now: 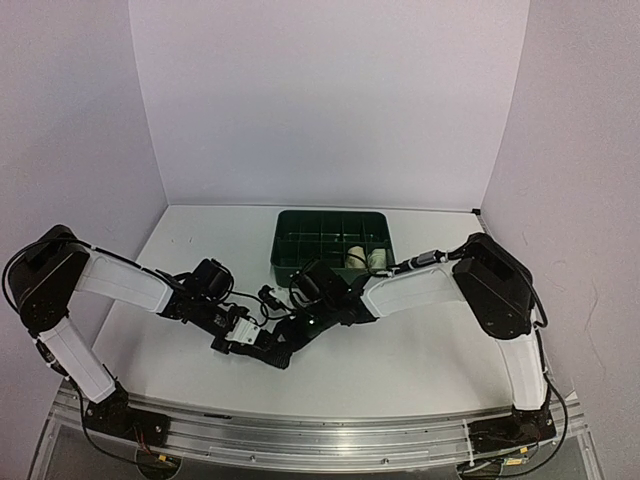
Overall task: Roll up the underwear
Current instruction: Roll the underwear to the center of the board, then pick up the underwear from the center of the board, then place the underwear in the storage box.
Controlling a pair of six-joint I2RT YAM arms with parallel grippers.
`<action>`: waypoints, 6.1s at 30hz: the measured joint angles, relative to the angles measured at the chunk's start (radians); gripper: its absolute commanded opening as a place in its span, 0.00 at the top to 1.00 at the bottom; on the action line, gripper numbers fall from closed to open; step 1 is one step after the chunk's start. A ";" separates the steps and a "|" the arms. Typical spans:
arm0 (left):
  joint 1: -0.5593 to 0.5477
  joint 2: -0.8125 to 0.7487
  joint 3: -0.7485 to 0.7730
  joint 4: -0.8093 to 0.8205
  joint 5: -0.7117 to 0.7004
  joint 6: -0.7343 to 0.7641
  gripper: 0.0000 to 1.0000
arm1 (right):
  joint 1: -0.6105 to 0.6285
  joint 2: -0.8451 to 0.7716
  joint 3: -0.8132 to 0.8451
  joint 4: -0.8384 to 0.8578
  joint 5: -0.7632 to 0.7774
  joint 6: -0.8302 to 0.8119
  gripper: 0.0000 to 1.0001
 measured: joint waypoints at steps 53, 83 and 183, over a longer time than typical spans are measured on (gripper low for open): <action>0.019 0.011 0.026 -0.002 -0.030 -0.058 0.92 | 0.163 -0.077 -0.483 0.827 0.537 -0.412 0.13; 0.013 0.013 0.029 -0.020 0.023 -0.029 0.50 | 0.116 -0.008 -0.385 0.698 0.429 -0.305 0.90; 0.216 -0.271 0.037 0.019 -0.053 -0.678 0.07 | -0.241 -0.015 0.462 -0.616 1.040 0.218 1.00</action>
